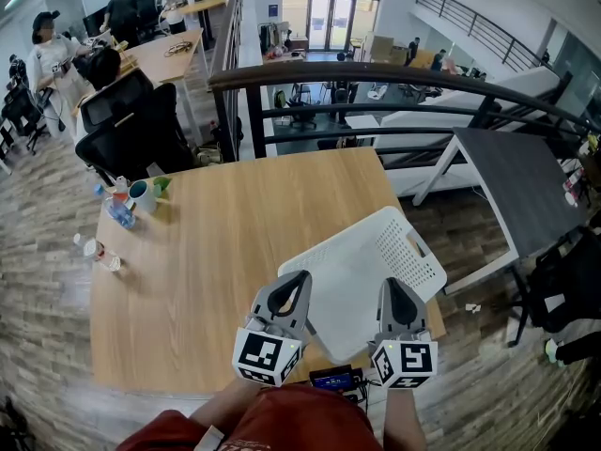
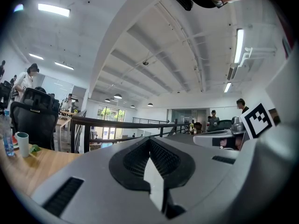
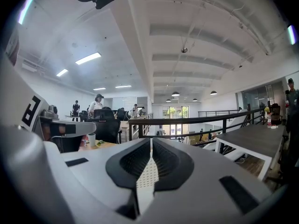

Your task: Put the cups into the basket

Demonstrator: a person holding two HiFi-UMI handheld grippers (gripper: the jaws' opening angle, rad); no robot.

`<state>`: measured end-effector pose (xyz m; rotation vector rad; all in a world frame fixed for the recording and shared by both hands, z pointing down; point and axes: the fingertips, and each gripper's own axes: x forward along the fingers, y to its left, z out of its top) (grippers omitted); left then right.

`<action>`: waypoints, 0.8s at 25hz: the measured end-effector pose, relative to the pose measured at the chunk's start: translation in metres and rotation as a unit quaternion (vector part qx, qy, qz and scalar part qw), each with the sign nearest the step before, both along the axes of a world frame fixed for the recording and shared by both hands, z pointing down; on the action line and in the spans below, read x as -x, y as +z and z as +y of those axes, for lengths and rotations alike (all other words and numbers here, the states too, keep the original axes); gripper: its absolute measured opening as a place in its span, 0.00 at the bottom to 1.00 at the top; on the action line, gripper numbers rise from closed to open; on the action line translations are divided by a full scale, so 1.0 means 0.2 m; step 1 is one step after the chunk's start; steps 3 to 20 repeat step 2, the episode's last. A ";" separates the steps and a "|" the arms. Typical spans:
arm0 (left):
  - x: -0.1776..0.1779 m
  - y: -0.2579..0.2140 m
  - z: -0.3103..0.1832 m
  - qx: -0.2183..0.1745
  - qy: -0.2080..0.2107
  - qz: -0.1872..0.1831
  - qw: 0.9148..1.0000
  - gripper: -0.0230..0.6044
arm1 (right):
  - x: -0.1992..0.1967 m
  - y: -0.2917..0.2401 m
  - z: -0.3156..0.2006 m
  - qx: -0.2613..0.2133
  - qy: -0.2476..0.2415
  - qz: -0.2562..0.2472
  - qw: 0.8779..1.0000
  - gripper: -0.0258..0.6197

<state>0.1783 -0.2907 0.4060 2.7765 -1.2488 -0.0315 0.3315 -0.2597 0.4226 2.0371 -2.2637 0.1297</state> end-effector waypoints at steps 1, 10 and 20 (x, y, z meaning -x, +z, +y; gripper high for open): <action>0.00 0.00 0.00 0.000 0.000 0.000 1.000 0.05 | 0.00 0.00 0.00 0.000 0.000 0.000 1.000 0.07; 0.00 0.00 0.00 0.000 0.000 0.000 1.000 0.05 | -0.01 0.00 0.00 0.000 0.001 0.001 1.000 0.07; 0.00 0.00 0.00 0.000 0.000 0.000 1.000 0.05 | -0.01 0.00 0.00 0.000 0.001 0.001 1.000 0.07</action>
